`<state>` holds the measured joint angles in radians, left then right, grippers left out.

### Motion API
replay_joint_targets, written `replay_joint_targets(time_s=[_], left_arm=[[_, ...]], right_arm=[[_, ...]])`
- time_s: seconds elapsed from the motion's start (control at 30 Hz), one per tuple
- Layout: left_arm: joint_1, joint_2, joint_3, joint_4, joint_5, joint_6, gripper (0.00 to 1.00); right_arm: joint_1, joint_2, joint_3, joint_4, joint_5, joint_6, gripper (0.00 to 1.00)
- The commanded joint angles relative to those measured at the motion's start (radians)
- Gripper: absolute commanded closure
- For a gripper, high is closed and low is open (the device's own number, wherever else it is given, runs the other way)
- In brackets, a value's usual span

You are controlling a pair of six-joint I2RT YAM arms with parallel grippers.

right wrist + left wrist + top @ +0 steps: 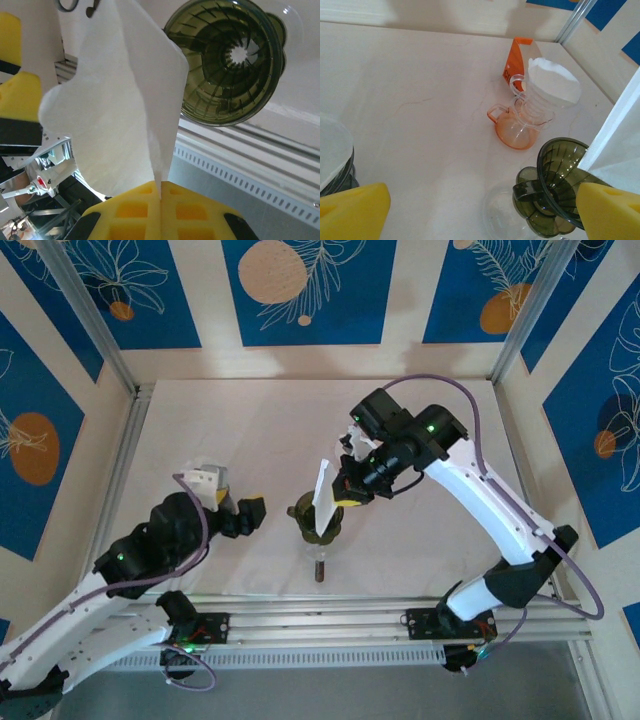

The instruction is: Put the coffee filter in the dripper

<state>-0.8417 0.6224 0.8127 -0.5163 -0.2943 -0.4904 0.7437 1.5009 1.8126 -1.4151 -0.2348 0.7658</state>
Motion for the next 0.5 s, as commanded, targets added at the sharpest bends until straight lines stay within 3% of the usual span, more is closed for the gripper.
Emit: replay_joint_targets(time_s=[0.0, 0.47], left_arm=[[0.006, -0.013, -0.003, -0.006, 0.021, 0.009, 0.04], [0.007, 0.002, -0.033, 0.028, 0.105, -0.013, 0.04]], right_arm=[[0.014, 0.043, 0.056, -0.132, 0.018, 0.001, 1.0], [0.053, 0.258, 0.166, -0.187, 0.213, -0.122, 1.0]])
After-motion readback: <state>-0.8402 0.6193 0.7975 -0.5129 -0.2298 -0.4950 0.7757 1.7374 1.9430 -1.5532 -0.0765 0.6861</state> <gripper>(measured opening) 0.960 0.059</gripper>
